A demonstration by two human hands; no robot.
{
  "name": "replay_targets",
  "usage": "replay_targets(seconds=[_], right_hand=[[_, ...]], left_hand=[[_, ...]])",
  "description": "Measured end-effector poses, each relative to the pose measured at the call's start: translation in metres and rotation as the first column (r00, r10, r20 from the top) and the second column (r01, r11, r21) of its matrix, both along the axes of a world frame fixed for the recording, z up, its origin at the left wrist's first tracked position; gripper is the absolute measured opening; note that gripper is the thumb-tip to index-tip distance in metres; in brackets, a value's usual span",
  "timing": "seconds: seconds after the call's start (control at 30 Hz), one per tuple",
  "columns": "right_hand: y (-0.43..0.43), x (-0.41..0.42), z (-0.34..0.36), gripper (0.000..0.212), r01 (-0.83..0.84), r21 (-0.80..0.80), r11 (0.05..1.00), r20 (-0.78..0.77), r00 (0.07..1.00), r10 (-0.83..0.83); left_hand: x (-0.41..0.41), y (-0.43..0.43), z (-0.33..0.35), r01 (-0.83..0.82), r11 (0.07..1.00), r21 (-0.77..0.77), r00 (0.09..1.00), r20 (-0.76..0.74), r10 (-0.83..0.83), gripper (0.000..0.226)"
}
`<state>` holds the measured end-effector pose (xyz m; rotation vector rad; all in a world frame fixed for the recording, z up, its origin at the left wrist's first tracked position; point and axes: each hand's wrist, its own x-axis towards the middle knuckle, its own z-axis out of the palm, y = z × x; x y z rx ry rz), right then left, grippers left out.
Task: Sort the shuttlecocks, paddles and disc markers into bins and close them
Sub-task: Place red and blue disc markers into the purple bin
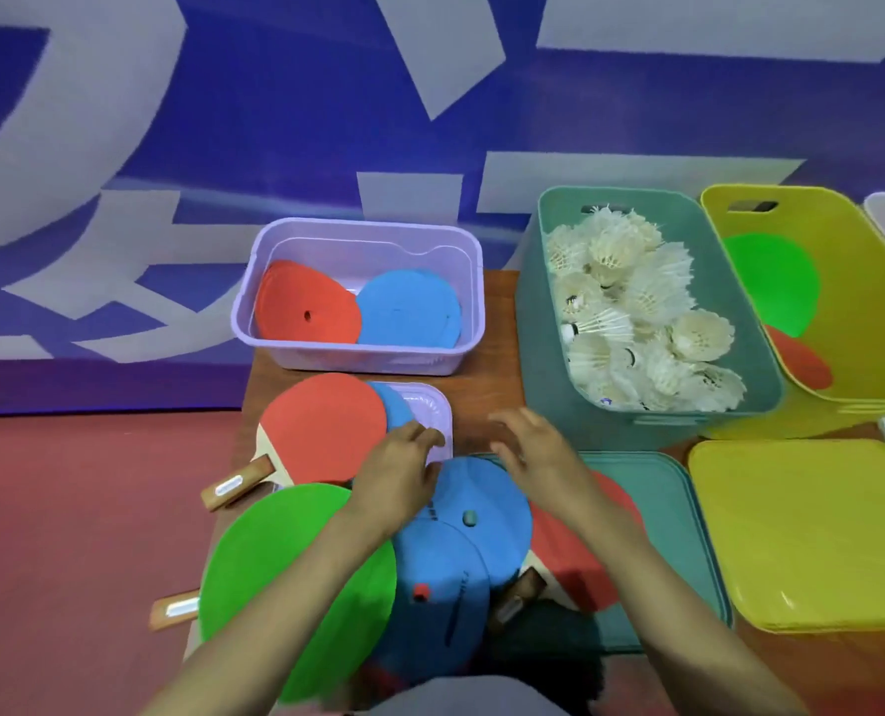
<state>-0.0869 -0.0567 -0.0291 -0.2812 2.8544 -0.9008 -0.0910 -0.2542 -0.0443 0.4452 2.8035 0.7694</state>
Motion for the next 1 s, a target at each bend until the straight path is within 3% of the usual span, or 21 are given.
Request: replay_targets(seconds=[0.1, 0.17, 0.27, 0.33, 0.43, 0.53, 0.63, 0.7, 0.77, 0.87, 1.0], right_hand=[[0.009, 0.025, -0.020, 0.054, -0.005, 0.181, 0.983, 0.274, 0.961, -0.046], [0.009, 0.036, -0.030, 0.062, 0.012, 0.224, 0.974, 0.366, 0.926, -0.096], [0.007, 0.042, -0.042, 0.057, 0.098, 0.242, 0.965, 0.365, 0.913, -0.184], [0.005, 0.041, -0.048, 0.057, 0.122, 0.260, 0.958, 0.343, 0.915, -0.210], [0.002, 0.035, -0.054, 0.057, 0.172, 0.210, 0.962, 0.357, 0.903, -0.239], [0.001, 0.031, -0.053, 0.044, 0.239, 0.103, 0.966, 0.336, 0.905, -0.260], [0.000, 0.030, -0.042, 0.024, 0.258, -0.082, 0.963, 0.278, 0.934, -0.226], [-0.001, 0.027, -0.030, 0.019, 0.227, -0.114, 0.967, 0.200, 0.959, -0.202], [-0.001, 0.023, -0.015, 0.019, 0.202, -0.130, 0.971, 0.135, 0.974, -0.184], [0.000, 0.017, 0.015, 0.019, 0.177, -0.114, 0.978, 0.018, 0.984, -0.176], [0.000, 0.005, 0.056, 0.022, 0.150, -0.019, 0.989, -0.210, 0.966, -0.150]], left_hand=[[0.017, 0.004, -0.012, 0.050, 0.991, -0.125, 0.984, 0.178, -0.027, 0.041], [0.026, 0.008, -0.017, 0.110, 0.966, -0.235, 0.967, 0.252, -0.049, 0.049], [0.037, 0.017, -0.021, 0.230, 0.854, -0.467, 0.956, 0.272, -0.108, 0.047], [0.039, 0.021, -0.021, 0.231, 0.845, -0.482, 0.951, 0.296, -0.091, 0.048], [0.034, 0.023, -0.021, 0.223, 0.872, -0.435, 0.936, 0.347, -0.066, 0.064], [0.027, 0.019, -0.023, 0.193, 0.924, -0.330, 0.921, 0.385, -0.055, 0.075], [0.019, 0.012, -0.021, 0.079, 0.990, -0.118, 0.908, 0.419, -0.022, 0.057], [0.011, 0.008, -0.014, 0.073, 0.997, -0.036, 0.904, 0.424, -0.051, 0.038], [0.003, 0.004, -0.006, 0.098, 0.995, 0.028, 0.894, 0.436, -0.101, 0.027], [-0.006, 0.000, 0.009, 0.079, 0.987, 0.138, 0.891, 0.434, -0.131, 0.029], [-0.015, -0.008, 0.044, -0.006, 0.964, 0.267, 0.946, 0.314, -0.081, 0.027]])
